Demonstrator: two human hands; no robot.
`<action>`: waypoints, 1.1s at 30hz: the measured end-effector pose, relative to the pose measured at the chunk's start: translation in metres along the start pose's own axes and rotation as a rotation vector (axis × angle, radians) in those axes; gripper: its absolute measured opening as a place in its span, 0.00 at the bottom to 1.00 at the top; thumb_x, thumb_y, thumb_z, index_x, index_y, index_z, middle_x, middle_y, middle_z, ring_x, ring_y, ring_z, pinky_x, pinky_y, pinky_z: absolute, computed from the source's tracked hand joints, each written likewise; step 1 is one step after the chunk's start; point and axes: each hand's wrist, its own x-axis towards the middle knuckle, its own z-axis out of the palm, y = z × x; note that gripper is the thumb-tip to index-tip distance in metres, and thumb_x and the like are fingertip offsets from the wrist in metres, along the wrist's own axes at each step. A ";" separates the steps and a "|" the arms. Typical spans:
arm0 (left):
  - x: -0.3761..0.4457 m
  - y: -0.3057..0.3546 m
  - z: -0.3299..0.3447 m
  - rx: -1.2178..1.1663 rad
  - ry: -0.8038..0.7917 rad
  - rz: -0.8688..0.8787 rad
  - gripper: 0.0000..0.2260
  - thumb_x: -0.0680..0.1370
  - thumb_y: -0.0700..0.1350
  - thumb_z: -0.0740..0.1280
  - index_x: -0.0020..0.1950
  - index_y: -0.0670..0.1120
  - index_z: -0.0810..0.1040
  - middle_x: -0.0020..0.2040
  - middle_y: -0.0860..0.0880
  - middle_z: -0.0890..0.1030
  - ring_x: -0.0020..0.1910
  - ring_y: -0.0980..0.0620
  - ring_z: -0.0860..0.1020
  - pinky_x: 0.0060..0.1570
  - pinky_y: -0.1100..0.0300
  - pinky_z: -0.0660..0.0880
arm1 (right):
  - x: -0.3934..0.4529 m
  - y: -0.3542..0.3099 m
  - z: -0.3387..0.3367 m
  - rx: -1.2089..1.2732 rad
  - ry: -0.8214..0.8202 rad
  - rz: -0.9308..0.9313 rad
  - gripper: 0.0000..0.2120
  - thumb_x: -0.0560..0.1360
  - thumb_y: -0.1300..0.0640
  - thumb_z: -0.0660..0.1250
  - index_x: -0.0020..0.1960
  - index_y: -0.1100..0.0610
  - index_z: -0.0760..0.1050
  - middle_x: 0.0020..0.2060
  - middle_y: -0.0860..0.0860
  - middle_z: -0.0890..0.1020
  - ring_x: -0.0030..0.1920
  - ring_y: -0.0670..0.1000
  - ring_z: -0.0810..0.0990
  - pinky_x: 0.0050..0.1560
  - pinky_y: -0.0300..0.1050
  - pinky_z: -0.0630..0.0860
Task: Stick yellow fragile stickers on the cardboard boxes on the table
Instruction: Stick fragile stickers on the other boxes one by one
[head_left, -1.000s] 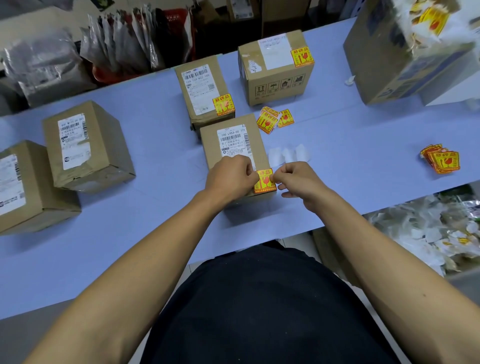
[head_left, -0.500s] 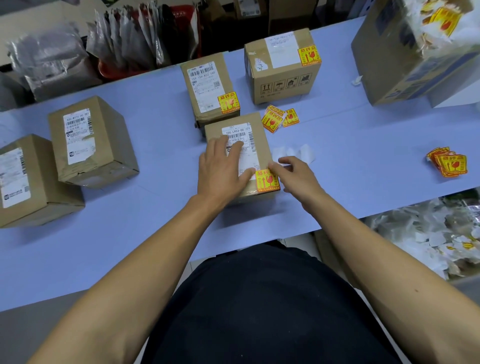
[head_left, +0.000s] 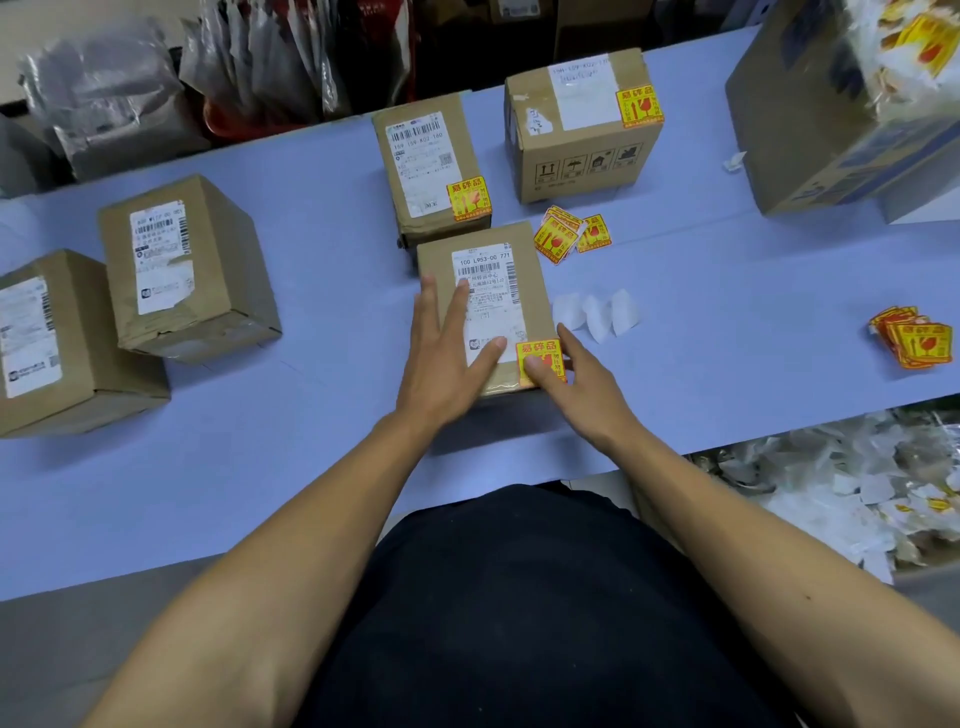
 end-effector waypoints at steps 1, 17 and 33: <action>0.002 0.001 -0.001 -0.080 0.034 -0.049 0.36 0.80 0.59 0.63 0.81 0.53 0.49 0.82 0.50 0.40 0.80 0.52 0.45 0.72 0.59 0.51 | 0.007 -0.003 -0.003 0.029 0.013 0.025 0.35 0.77 0.35 0.62 0.79 0.48 0.58 0.70 0.43 0.72 0.68 0.43 0.72 0.61 0.36 0.66; 0.012 0.002 -0.007 -0.718 0.044 -0.497 0.31 0.73 0.63 0.63 0.74 0.52 0.66 0.64 0.52 0.80 0.59 0.51 0.80 0.62 0.47 0.76 | 0.053 -0.029 0.010 0.120 -0.094 0.115 0.25 0.80 0.35 0.54 0.73 0.43 0.66 0.65 0.45 0.79 0.63 0.49 0.79 0.68 0.56 0.73; 0.016 -0.089 -0.115 -0.816 0.297 -0.500 0.18 0.76 0.57 0.66 0.64 0.53 0.75 0.56 0.55 0.84 0.53 0.57 0.83 0.56 0.55 0.78 | 0.090 -0.129 0.121 -0.002 -0.205 -0.027 0.27 0.81 0.37 0.54 0.75 0.47 0.66 0.69 0.47 0.76 0.67 0.51 0.75 0.70 0.53 0.69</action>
